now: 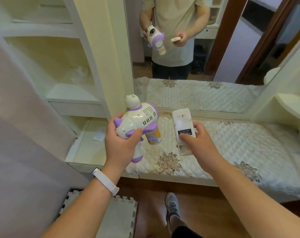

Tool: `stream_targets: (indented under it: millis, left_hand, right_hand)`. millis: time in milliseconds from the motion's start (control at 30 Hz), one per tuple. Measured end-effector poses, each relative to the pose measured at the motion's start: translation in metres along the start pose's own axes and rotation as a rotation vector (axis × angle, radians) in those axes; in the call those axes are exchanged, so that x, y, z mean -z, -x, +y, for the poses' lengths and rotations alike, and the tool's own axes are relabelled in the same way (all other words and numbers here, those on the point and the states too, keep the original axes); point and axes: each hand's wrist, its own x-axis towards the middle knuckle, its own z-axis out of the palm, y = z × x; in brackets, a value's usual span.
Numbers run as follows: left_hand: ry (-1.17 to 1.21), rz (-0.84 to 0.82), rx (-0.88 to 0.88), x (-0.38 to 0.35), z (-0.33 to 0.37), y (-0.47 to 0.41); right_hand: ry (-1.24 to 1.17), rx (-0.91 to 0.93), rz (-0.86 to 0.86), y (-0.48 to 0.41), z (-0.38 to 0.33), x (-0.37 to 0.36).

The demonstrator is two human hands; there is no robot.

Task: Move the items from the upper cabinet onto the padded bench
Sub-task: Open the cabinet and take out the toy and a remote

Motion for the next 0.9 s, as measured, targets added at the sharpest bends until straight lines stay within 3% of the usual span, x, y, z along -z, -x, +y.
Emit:
stream_targets:
  millis: [467,600,900]
  left_hand:
    - [-0.168,0.186,0.218,-0.099,-0.061,-0.106]
    - [-0.194,0.282,0.268,-0.109,-0.081,-0.121]
    - [-0.218,0.337,0.426,-0.117,-0.143,-0.158]
  right_hand:
    - [0.067,-0.14,-0.188,-0.195,0.034,0.02]
    - [0.082,-0.225,-0.246,-0.227,0.047,0.018]
    - [0.171,-0.387,-0.315,-0.275,0.086,0.002]
